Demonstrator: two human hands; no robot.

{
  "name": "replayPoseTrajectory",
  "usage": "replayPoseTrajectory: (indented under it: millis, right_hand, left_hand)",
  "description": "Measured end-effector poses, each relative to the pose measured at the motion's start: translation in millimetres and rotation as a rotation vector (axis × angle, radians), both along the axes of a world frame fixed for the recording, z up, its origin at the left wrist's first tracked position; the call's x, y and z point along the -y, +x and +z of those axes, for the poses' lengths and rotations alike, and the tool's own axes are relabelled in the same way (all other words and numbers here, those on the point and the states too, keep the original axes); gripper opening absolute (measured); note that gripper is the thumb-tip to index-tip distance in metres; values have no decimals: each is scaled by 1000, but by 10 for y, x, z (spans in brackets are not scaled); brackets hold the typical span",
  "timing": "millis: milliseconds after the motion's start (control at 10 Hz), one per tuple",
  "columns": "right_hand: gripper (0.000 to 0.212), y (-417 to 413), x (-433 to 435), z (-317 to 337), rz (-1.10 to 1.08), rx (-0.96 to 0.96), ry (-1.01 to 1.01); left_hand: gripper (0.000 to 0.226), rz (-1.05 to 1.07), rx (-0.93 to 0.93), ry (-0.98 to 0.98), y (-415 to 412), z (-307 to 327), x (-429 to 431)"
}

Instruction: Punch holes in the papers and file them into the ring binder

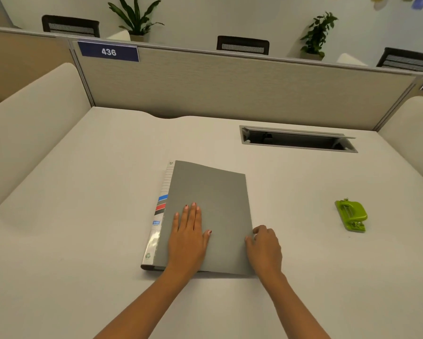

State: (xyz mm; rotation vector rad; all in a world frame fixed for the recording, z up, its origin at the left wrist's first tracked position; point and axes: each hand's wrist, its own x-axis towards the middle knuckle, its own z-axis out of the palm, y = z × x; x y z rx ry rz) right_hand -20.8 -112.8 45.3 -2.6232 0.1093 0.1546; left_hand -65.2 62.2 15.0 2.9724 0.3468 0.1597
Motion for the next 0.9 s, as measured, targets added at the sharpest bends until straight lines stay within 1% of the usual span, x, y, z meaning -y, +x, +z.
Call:
replayPoseTrajectory:
  millis: [100, 300, 400, 500, 600, 700, 800, 900]
  right_hand:
    - [22, -40, -10, -80, 47, 85, -61]
    - [8, -102, 32, -271, 125, 265, -67]
    - [12, -71, 100, -285, 161, 272, -13]
    - [23, 54, 198, -232, 206, 172, 83]
    - [31, 244, 303, -183, 250, 98, 157]
    - [33, 407, 394, -132, 299, 155, 172]
    - [35, 542, 442, -1, 328, 297, 159]
    - [49, 713, 421, 90, 318, 367, 159]
  left_hand:
    - [67, 8, -5, 5, -18, -46, 22]
    - [67, 22, -17, 33, -51, -120, 37]
    - [68, 48, -2, 26, -55, -124, 50]
    - [68, 90, 60, 3, -12, -94, 115]
    - [75, 130, 97, -47, 90, -29, 205]
    - [84, 136, 130, -86, 215, 55, 326]
    - [88, 116, 188, -137, 366, 173, 481]
    - [82, 66, 194, -123, 605, 265, 645]
